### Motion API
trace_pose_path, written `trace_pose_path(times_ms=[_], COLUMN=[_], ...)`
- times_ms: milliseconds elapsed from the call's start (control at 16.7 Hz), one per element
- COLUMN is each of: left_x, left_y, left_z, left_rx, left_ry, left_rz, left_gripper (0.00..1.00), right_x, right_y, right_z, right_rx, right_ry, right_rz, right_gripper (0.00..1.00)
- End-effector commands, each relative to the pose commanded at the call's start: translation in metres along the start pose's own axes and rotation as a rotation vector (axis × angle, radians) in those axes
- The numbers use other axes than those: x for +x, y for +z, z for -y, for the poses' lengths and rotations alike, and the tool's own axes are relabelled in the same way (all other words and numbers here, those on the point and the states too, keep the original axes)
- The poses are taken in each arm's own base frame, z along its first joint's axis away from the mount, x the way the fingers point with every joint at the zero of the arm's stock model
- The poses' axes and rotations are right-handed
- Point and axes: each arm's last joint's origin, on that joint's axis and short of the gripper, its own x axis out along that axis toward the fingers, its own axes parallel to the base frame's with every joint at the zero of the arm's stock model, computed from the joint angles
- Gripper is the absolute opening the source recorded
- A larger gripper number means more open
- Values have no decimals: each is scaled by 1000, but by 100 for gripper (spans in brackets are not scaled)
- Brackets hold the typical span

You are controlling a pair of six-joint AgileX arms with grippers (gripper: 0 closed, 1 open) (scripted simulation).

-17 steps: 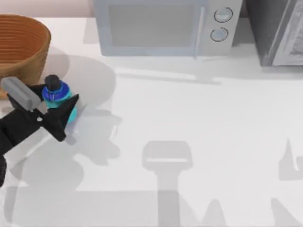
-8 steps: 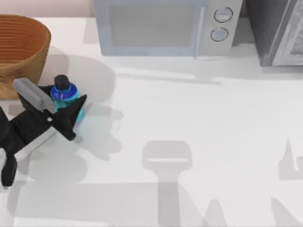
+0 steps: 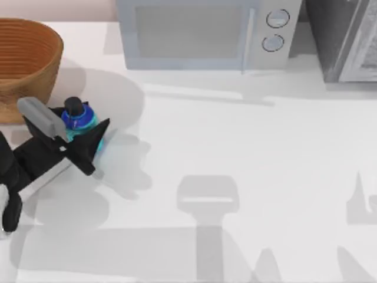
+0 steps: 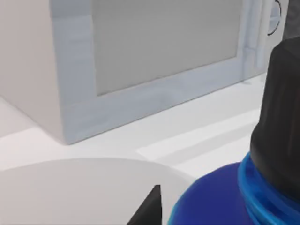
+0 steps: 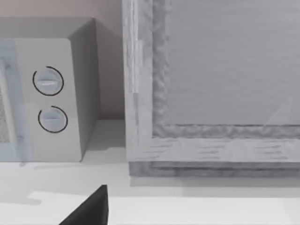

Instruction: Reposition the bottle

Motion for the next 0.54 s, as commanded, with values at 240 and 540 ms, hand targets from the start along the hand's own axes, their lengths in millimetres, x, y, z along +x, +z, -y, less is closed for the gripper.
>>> trace_pose_path(times_ms=[240,540], left_x=[0,0], left_y=[0,0], left_z=[0,0], left_rx=[0,0], left_ry=[0,0], left_rz=[0,0], left_gripper=[100,100], right_x=[0,0], right_y=[0,0], right_z=[0,0], right_rx=[0,0], right_ry=[0,0], right_rz=[0,0], right_gripper=[100,100])
